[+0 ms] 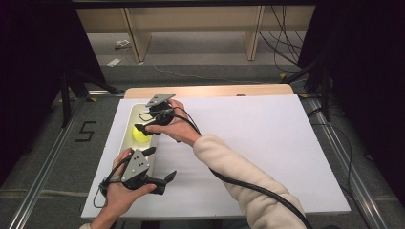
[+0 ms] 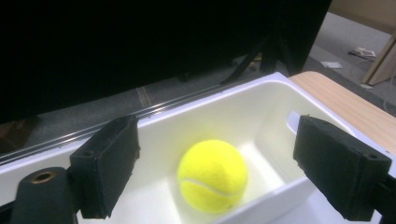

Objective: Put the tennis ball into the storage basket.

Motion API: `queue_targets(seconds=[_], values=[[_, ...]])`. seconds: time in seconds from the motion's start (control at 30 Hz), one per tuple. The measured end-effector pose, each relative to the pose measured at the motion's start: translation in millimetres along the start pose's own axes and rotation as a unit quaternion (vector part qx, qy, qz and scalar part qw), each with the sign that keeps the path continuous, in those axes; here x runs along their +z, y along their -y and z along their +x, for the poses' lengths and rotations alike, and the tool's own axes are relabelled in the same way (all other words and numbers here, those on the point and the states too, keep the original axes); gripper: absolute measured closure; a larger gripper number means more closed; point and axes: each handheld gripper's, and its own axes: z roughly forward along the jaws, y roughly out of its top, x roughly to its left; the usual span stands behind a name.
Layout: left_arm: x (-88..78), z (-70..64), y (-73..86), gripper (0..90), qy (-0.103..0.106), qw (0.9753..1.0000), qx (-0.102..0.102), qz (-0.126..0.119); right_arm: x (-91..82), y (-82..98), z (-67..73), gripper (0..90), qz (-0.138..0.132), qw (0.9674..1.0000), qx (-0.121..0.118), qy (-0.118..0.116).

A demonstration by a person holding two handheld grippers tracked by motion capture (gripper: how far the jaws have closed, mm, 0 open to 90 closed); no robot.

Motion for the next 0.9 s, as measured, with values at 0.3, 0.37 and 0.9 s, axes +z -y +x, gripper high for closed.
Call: queue_targets(seconds=[0.3,0.37,0.9], values=[[-0.2,0.0,-0.1,0.0,-0.001,1.0000,-0.001,0.000,-17.1,4.0,-7.4,11.4,0.001,0.9999,0.002,0.015],[-0.1,0.0,-0.1,0.0,-0.001,1.0000,-0.001,0.000,-20.8,4.8,-9.3,10.8,0.003,0.9998,0.000,0.019],[-0.3,-0.6,-0.3,0.0,0.000,1.0000,-0.002,-0.001,-51.1,14.9,-24.8,9.7,0.001,0.9992,0.005,0.040]])
